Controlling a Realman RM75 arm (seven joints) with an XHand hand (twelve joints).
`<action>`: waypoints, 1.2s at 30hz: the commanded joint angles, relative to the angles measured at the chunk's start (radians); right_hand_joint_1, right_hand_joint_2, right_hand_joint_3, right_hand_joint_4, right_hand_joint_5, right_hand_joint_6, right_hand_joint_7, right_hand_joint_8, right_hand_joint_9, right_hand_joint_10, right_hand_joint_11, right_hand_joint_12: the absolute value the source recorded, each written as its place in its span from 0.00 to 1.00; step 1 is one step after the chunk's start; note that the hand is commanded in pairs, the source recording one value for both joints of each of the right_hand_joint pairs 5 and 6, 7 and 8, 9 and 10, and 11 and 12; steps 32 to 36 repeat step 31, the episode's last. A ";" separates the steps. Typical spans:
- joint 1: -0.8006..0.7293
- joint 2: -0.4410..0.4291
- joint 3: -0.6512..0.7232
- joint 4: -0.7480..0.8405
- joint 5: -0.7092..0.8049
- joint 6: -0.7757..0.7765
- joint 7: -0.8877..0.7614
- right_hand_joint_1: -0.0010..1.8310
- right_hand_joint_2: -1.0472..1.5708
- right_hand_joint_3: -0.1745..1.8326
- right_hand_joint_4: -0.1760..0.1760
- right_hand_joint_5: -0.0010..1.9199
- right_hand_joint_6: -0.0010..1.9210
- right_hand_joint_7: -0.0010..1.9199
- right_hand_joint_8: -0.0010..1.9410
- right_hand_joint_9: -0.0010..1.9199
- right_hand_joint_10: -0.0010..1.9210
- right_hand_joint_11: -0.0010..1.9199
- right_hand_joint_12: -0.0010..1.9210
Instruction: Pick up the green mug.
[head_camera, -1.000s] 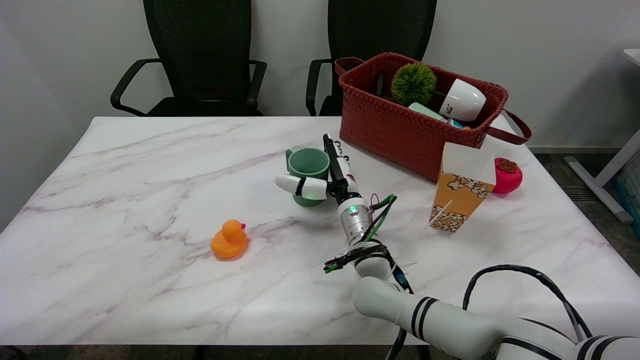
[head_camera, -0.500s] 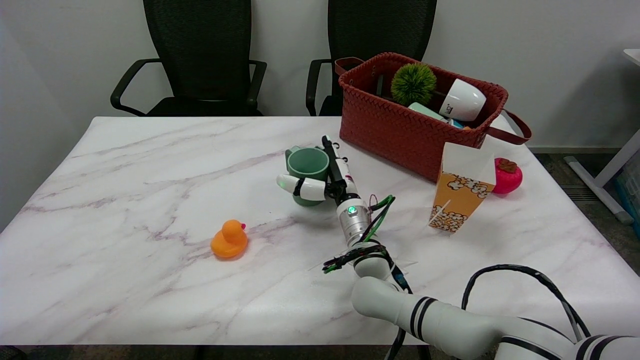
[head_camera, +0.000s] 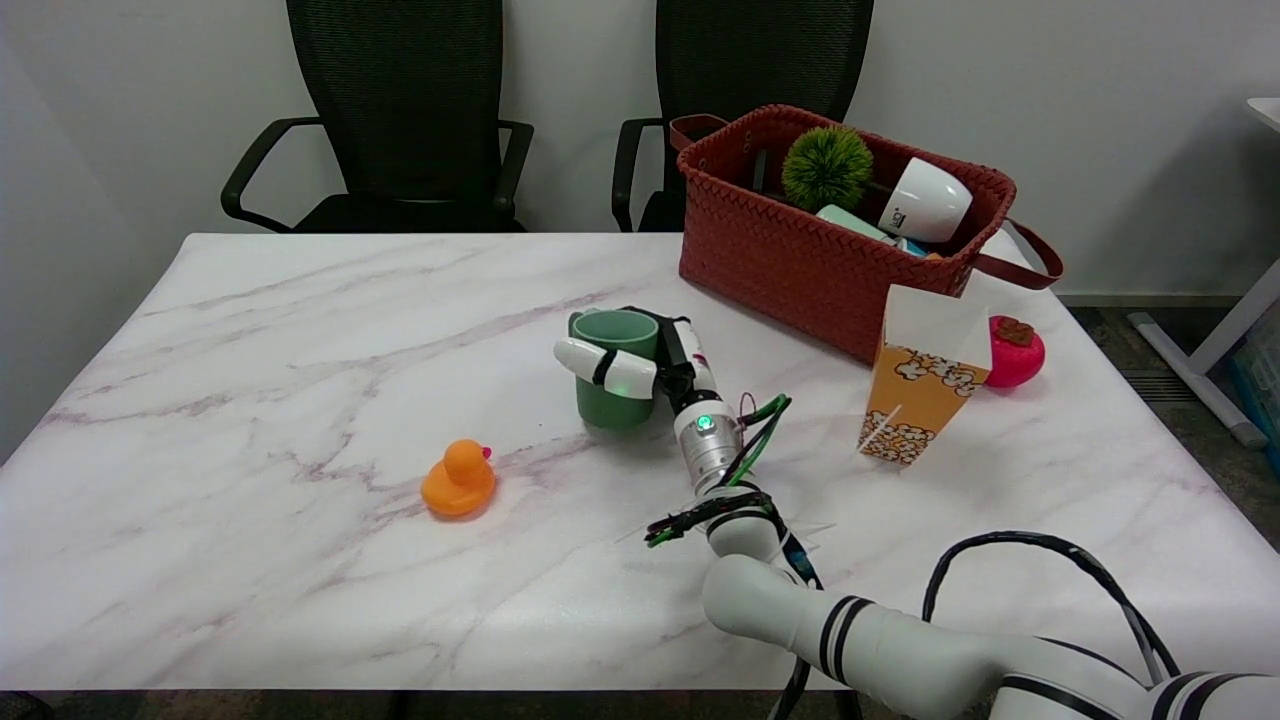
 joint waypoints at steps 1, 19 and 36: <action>-0.005 -0.002 -0.004 0.020 0.015 0.012 0.001 0.63 0.67 0.36 0.50 0.75 0.75 0.77 0.76 0.70 0.70 0.50 0.50; -0.011 0.033 0.006 0.255 -0.079 0.113 -0.179 0.63 0.70 0.32 0.50 0.72 0.72 0.79 0.78 0.74 0.74 0.58 0.58; -0.012 0.084 0.025 0.458 -0.080 0.130 -0.443 0.63 0.69 0.33 0.50 0.68 0.68 0.79 0.78 0.74 0.74 0.59 0.59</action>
